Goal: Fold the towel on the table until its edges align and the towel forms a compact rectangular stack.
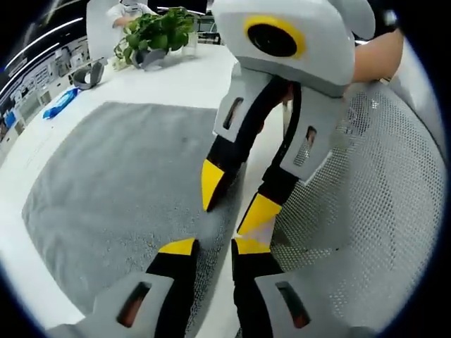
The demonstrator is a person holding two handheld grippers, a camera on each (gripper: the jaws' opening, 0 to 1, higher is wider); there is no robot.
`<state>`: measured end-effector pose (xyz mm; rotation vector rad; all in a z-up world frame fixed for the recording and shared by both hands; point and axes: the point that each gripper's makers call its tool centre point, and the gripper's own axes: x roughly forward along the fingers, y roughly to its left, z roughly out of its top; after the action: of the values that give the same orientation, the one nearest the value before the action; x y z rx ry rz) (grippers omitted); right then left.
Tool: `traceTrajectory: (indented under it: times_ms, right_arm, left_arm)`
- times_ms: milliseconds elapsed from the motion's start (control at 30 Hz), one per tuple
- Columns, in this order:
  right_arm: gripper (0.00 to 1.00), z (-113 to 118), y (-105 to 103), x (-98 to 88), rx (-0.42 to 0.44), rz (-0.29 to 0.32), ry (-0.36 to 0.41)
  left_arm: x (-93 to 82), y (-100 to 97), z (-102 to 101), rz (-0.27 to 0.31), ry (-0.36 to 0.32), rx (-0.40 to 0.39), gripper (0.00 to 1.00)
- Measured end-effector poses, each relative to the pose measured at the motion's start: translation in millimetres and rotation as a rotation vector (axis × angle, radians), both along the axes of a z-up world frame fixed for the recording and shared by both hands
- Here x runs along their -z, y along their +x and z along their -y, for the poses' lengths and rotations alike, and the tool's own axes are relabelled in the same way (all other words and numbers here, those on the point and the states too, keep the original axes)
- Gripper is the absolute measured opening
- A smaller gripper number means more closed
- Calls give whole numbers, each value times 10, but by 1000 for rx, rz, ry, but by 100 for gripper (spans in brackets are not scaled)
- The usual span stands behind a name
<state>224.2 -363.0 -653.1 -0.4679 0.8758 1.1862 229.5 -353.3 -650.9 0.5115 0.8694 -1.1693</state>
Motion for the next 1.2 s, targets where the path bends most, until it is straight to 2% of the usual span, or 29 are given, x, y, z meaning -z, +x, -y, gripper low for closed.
traceTrajectory:
  times_ms: [200, 333, 367, 467, 567, 767, 1200]
  right_arm:
    - [16, 71, 8, 54, -19, 40, -13]
    - [16, 95, 21, 48, -15, 45, 13]
    - [15, 100, 20, 46, -15, 45, 10]
    - [14, 166, 11, 56, -52, 70, -22]
    - [13, 238, 12, 60, -96, 103, -49]
    - [14, 367, 30, 59, -78, 85, -55]
    - [12, 631, 36, 68, -119, 115, -111]
  left_arm:
    - [47, -2, -29, 17, 18, 7, 17]
    - [53, -1, -38, 31, 20, 16, 17]
    - [55, -4, -48, 67, 38, 62, 17]
    - [63, -38, -60, 123, 73, 133, 18]
    - [63, -37, -79, 116, 71, 123, 18]
    - [64, 2, -207, 104, 82, 110, 15]
    - [67, -15, -497, 99, 108, 100, 15]
